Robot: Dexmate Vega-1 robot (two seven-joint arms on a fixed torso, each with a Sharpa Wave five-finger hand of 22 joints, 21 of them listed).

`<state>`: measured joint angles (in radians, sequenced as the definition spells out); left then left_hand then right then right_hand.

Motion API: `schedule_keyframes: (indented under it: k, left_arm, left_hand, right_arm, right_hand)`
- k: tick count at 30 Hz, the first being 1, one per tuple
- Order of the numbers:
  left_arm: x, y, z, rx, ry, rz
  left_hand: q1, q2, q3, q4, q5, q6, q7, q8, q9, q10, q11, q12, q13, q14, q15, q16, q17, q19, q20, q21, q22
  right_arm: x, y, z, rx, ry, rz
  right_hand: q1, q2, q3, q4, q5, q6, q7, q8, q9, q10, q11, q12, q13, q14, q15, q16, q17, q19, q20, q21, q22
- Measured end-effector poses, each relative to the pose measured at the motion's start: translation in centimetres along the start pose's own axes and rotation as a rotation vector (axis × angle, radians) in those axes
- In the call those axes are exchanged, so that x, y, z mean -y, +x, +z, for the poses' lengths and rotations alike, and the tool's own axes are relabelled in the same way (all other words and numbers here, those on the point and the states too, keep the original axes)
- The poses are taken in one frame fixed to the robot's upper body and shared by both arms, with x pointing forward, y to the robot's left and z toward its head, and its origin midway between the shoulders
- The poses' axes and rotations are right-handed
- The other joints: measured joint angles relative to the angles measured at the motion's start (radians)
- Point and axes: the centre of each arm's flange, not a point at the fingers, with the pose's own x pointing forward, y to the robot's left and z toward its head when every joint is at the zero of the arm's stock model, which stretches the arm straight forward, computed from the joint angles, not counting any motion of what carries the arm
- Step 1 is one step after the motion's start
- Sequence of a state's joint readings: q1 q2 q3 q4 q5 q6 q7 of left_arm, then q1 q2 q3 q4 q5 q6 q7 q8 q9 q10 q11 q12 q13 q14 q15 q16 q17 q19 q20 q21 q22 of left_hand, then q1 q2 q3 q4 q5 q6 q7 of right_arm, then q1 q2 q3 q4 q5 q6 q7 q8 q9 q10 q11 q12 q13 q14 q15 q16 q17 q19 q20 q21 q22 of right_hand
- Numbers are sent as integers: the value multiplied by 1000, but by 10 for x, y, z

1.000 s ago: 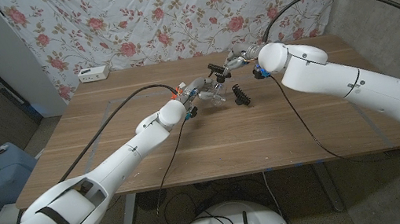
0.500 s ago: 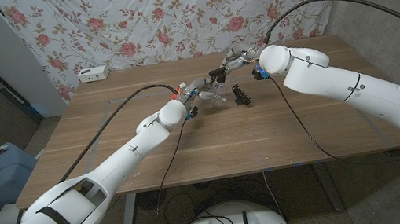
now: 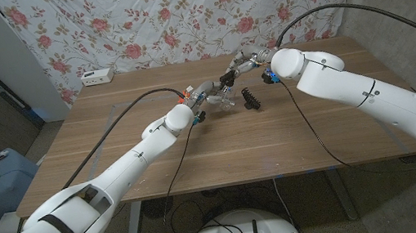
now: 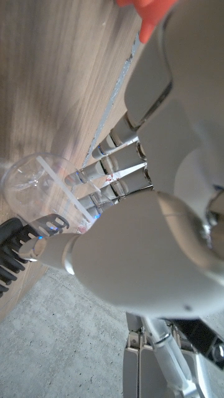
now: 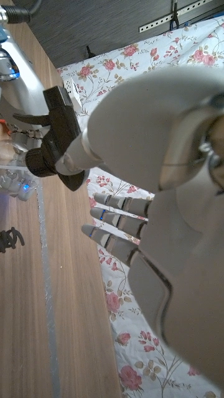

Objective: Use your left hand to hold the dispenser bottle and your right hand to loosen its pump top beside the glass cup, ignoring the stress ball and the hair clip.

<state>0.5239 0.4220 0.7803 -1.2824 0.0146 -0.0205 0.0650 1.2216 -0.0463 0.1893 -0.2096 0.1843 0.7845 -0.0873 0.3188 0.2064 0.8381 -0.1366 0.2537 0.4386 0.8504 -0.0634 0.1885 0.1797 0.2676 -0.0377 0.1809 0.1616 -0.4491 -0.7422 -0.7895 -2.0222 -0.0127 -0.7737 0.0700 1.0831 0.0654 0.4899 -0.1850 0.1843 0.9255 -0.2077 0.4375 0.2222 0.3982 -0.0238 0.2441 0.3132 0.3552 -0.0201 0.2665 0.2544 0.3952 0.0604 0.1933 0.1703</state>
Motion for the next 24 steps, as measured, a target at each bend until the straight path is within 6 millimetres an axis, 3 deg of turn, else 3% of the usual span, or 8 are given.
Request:
schedule_keyframes:
  k: [2,12,19,24]
  left_arm:
    - [0,0,0,0,0,0]
    - [1,-1,1,-2,-3,3]
    - [1,-1,0,-1,-5,6]
    - [0,-1,-1,0,-7,11]
  left_hand:
    - [0,0,0,0,0,0,0,0,0,0,0,0,0,-1,-1,0,0,0,0,0,0]
    - [0,0,0,0,0,0,0,4,0,1,1,-4,0,-1,-1,5,-1,0,0,0,0]
    - [0,0,0,0,0,0,0,4,0,4,-2,-6,6,-1,-1,5,-1,0,0,0,0]
    - [0,0,0,0,0,0,0,4,0,4,-2,-6,6,-1,-1,5,0,0,0,0,0]
  right_arm:
    - [0,1,-1,1,5,0]
    - [0,3,-1,13,16,9]
    - [0,3,-1,14,15,13]
    - [3,2,-2,5,9,6]
  right_hand:
    - [9,1,0,0,0,-19,-13,-11,-4,-2,-2,0,-3,0,0,0,4,-2,-2,0,0]
    - [49,-5,-7,7,-3,-159,-10,-94,-22,-36,-7,-16,-3,-13,-12,0,9,-9,-9,0,0]
    - [68,-4,-14,14,-3,-247,-11,-150,-27,-63,-5,-23,-2,-35,3,0,9,-24,-4,0,0]
    - [68,-4,-23,14,-3,-290,-11,-177,-29,-76,-3,-23,0,-49,9,-4,13,-29,1,0,0]
